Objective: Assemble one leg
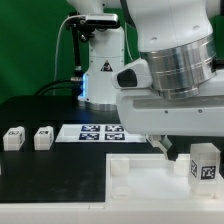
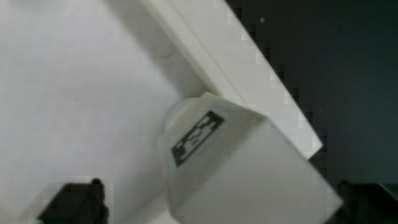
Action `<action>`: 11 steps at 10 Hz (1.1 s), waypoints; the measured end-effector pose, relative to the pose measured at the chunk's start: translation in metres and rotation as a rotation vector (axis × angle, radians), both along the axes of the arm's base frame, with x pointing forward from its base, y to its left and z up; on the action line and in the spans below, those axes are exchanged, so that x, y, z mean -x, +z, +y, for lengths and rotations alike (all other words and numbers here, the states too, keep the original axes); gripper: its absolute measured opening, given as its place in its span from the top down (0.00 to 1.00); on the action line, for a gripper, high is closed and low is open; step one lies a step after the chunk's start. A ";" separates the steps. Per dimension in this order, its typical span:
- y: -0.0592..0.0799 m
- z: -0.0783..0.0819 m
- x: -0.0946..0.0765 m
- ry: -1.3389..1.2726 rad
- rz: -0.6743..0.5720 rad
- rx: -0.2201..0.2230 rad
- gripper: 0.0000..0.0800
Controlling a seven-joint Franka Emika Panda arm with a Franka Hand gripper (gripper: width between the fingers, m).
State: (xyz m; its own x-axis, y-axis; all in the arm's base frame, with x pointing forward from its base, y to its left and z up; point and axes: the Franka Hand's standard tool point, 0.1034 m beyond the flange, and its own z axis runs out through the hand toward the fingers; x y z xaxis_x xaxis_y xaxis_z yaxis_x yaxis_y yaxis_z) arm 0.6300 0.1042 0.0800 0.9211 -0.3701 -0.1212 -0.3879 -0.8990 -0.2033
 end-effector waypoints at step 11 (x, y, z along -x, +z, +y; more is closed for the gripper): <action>-0.001 -0.002 -0.001 -0.461 0.109 0.000 0.63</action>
Offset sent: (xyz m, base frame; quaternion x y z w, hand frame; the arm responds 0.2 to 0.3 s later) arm 0.0000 0.0000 0.0000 0.0000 0.0000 0.0899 0.9960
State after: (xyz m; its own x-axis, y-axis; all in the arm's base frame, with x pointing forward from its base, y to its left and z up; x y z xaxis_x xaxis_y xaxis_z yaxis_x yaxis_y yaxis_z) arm 0.6309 0.1026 0.0791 0.6428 -0.7373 -0.2078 -0.7655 -0.6282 -0.1392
